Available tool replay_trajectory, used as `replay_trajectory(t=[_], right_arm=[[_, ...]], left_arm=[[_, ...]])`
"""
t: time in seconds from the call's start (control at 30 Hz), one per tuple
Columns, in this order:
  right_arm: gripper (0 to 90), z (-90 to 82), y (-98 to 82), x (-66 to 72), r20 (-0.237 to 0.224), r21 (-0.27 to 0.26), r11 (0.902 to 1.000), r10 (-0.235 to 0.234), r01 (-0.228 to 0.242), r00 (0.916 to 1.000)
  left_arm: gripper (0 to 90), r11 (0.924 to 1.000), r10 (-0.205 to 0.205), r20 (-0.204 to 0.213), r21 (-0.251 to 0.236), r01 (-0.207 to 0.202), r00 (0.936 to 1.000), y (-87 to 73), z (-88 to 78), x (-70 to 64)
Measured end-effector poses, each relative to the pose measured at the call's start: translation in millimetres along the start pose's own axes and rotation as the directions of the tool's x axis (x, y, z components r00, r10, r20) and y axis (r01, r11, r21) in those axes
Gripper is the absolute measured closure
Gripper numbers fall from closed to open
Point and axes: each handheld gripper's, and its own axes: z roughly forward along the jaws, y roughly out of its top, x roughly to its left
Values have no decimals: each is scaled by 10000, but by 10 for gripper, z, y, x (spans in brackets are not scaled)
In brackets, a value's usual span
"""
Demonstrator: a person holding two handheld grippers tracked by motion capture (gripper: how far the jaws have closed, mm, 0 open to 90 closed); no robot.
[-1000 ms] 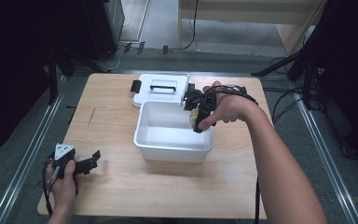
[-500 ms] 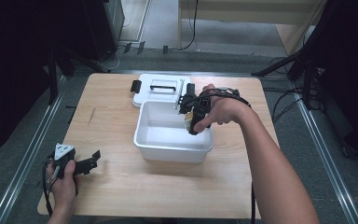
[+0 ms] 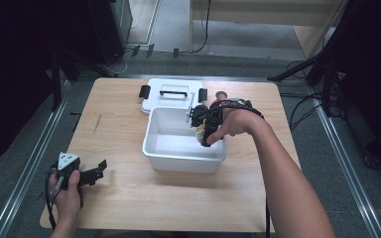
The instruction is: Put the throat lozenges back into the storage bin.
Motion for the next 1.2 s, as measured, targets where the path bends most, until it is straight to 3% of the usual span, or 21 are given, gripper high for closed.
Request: replay_trajectory(t=[0.13,0.6,1.2], right_arm=[[206,51,-22,7,47,84,9999,96,-96,9999],[206,243,-25,23,29,503,9985,-214,212,9998],[205,377,35,60,4,847,9960,-299,298,9996]], left_arm=[[0,10000,8,0,4,-8,10000,0,1,0],[0,10000,-34,2,3,34,10000,0,1,-1],[0,10000,-25,32,22,25,10000,0,0,1]])
